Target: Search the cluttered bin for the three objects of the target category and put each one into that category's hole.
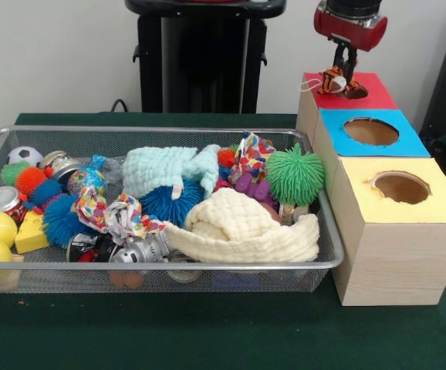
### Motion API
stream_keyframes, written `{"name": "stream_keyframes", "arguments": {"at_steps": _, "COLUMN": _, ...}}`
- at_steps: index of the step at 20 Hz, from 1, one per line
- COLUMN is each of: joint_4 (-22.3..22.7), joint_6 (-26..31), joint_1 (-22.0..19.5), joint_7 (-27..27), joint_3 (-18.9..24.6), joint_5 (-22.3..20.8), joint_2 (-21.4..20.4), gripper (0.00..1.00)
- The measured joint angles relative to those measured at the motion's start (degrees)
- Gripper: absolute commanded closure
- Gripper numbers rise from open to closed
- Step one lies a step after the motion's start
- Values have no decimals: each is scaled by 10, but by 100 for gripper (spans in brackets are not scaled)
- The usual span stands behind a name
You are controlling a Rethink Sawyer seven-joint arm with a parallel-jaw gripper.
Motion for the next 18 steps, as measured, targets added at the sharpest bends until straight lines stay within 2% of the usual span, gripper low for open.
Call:
{"name": "stream_keyframes", "arguments": {"at_steps": 7, "joint_4": 5, "joint_6": -22, "joint_1": -16, "joint_7": 4, "joint_3": 20, "joint_5": 19, "joint_2": 8, "gripper": 100}}
{"name": "stream_keyframes", "arguments": {"at_steps": 8, "joint_4": 5, "joint_6": -22, "joint_1": -19, "joint_7": 4, "joint_3": 25, "joint_5": 19, "joint_2": 10, "gripper": 0}}
{"name": "stream_keyframes", "arguments": {"at_steps": 18, "joint_4": 6, "joint_6": -22, "joint_1": -15, "joint_7": 5, "joint_3": 27, "joint_5": 21, "joint_2": 17, "gripper": 0}}
